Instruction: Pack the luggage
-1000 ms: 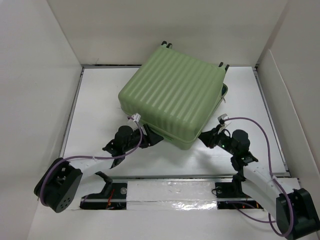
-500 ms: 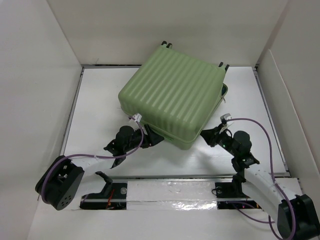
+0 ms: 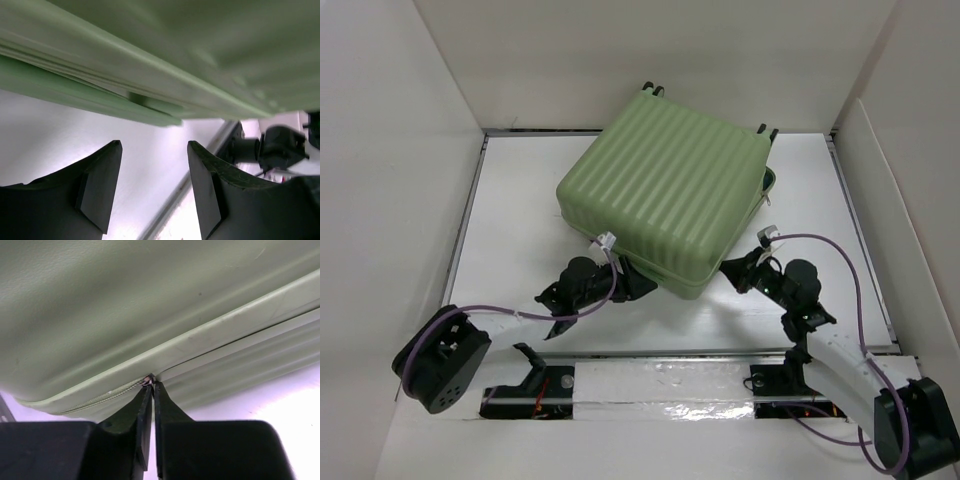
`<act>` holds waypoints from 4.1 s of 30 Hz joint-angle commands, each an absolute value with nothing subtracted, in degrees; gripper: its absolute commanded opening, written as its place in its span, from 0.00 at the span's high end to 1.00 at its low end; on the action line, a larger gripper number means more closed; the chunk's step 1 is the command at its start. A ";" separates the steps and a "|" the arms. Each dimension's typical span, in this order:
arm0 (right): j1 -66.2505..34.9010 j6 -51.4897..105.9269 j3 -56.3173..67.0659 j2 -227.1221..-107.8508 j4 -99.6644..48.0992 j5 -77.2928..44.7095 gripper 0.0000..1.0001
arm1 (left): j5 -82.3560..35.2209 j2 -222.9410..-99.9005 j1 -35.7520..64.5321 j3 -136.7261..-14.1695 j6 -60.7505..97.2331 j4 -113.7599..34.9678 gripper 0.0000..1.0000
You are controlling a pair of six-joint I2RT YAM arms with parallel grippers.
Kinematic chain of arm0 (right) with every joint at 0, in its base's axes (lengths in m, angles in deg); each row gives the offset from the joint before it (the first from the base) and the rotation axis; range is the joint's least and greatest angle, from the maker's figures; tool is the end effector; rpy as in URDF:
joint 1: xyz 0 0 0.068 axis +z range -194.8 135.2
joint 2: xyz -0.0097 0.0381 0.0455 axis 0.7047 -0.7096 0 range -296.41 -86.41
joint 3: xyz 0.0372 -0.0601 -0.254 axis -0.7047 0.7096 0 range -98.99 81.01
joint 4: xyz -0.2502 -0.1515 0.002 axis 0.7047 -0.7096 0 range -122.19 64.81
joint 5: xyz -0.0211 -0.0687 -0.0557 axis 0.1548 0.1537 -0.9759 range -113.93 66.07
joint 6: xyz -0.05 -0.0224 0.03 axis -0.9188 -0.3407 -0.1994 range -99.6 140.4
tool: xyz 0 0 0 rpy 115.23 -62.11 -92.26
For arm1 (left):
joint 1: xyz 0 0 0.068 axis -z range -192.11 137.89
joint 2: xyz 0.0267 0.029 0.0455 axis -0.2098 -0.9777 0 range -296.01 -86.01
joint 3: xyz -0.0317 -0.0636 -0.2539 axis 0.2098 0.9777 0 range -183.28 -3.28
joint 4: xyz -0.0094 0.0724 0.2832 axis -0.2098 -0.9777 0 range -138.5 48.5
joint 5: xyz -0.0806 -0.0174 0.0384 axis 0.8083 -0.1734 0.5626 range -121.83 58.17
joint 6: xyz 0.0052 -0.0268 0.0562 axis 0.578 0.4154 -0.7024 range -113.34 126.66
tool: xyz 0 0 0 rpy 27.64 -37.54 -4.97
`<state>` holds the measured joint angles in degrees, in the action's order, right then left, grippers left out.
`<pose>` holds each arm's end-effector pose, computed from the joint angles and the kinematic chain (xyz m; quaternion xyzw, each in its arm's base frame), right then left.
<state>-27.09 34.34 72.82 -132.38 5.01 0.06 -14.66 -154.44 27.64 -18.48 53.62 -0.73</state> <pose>0.1998 0.0841 0.1582 -0.1611 0.7310 0.3261 0.5773 0.1890 -0.1755 0.1378 0.0449 0.7753 -0.5097 0.3703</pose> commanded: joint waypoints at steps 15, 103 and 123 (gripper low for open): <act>-9.40 37.09 67.48 -120.16 -16.03 -17.93 1.00 | -22.33 -164.40 34.03 -29.29 52.72 10.35 0.52; 17.86 32.71 45.21 -152.86 -0.50 -21.06 1.00 | -33.65 -149.57 37.95 -30.62 56.49 -5.45 0.34; 9.87 42.55 61.85 -106.10 -29.74 -25.52 1.00 | -32.39 -178.49 17.52 -71.70 49.20 -14.69 0.15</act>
